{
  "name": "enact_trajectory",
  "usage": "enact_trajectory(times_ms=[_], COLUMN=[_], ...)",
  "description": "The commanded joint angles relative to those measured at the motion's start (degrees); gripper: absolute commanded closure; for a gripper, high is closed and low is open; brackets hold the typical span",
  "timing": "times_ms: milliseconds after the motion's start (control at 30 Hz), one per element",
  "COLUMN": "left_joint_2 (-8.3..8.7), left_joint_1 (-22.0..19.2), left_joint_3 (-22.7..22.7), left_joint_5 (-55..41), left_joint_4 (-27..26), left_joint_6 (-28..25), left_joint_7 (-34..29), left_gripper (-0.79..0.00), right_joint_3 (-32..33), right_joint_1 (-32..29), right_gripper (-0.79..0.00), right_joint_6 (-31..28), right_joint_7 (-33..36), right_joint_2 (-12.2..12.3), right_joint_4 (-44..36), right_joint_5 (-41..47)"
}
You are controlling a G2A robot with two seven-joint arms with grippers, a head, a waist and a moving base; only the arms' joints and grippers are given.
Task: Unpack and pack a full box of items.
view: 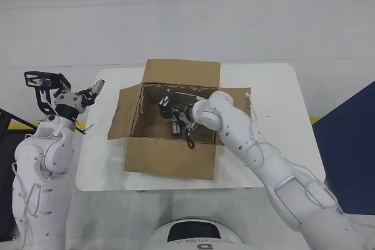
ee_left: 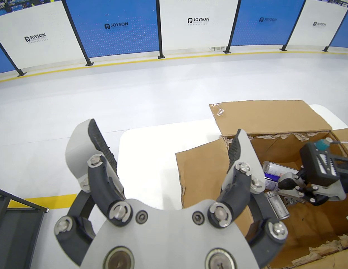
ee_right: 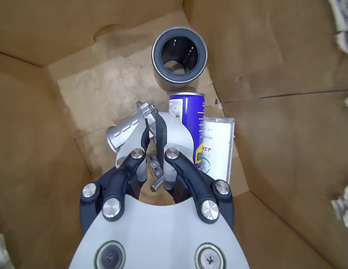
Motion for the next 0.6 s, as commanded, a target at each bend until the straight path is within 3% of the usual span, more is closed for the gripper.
enact_trajectory(times_ms=[0,67,100,133,300,567], left_joint_2=[0.0,0.0,0.0,0.0,0.0,0.0], left_joint_1=[0.0,0.0,0.0,0.0,0.0,0.0], left_joint_3=[0.0,0.0,0.0,0.0,0.0,0.0], left_joint_5=[0.0,0.0,0.0,0.0,0.0,0.0], left_joint_4=[0.0,0.0,0.0,0.0,0.0,0.0], left_joint_6=[0.0,0.0,0.0,0.0,0.0,0.0], left_joint_7=[0.0,0.0,0.0,0.0,0.0,0.0], left_gripper=[-0.785,-0.785,-0.785,-0.785,-0.785,-0.785], right_joint_3=[1.07,2.01,2.42,2.77,3.25,-0.23], right_joint_1=[-1.56,-2.68,-3.01,-3.19,-2.96,1.07], right_gripper=[0.0,0.0,-0.194,-0.265,-0.336,-0.348], right_joint_6=[-0.76,-1.99,-2.57,-3.0,-4.38,-4.07], right_joint_7=[0.37,1.05,1.34,1.58,1.92,3.33], right_joint_2=[0.68,1.24,1.45,1.59,1.69,-0.05], right_joint_4=[-2.54,-4.4,-4.96,-5.21,-4.76,2.19], right_joint_5=[-0.65,-0.71,-0.56,-0.27,2.19,6.44])
